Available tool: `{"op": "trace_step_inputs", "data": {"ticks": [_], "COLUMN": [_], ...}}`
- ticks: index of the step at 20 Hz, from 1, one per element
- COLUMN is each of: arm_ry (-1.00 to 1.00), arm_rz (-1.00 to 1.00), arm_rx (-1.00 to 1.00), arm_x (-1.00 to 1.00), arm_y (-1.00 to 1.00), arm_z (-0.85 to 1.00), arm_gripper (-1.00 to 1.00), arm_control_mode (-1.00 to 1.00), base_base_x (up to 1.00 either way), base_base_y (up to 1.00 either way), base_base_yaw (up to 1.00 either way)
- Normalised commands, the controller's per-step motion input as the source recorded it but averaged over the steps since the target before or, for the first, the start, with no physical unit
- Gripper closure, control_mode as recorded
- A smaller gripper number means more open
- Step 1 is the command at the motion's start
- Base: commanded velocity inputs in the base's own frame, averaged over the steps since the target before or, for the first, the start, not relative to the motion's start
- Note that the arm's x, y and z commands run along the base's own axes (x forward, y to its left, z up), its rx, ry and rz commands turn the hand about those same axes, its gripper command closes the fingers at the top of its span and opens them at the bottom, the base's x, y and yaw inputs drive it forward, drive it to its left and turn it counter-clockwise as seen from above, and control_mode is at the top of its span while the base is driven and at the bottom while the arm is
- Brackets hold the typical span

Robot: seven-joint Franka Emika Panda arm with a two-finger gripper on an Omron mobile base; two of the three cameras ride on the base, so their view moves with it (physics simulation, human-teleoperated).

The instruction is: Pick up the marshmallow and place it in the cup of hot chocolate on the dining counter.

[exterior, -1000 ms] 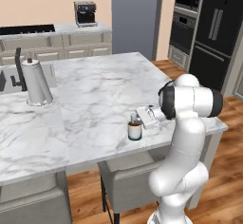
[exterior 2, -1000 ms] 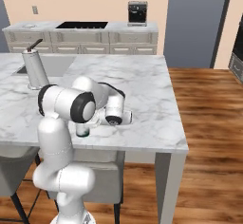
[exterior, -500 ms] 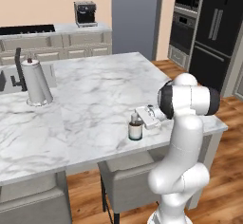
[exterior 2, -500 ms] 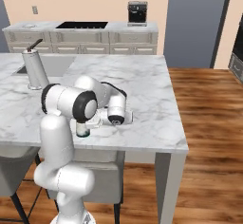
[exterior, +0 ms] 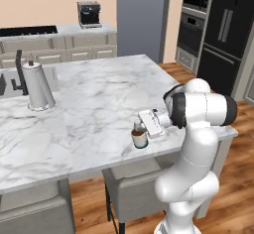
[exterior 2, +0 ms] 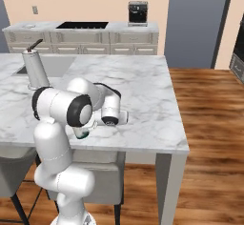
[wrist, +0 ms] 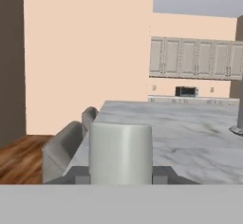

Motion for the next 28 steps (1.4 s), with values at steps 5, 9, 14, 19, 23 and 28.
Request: {"op": "trace_step_inputs", "data": {"ticks": [5,9,14,19,23,28], "arm_ry": [-0.06,-0.01,0.02,0.04,0.01,0.06], "arm_rz": [0.0,0.0,0.0,0.0,0.0,0.0], "arm_rx": [0.0,0.01,0.01,0.0,0.0,0.0], "arm_x": [-0.01,-0.06,-0.13,-0.06,-0.06,0.08], "arm_y": [-0.12,-0.4,-0.19,0.23,0.16,0.02], "arm_z": [0.0,0.01,0.0,-0.04,-0.02,-0.08], "arm_gripper": [1.0,1.0,1.0,1.0,1.0,-1.0], "arm_control_mode": [-1.0,-1.0,-1.0,-1.0,-1.0,-1.0], "base_base_x": [0.0,0.0,0.0,0.0,0.0,0.0], "base_base_y": [0.0,0.0,0.0,0.0,0.0,0.0], "base_base_yaw": [0.0,0.0,0.0,0.0,0.0,0.0]}}
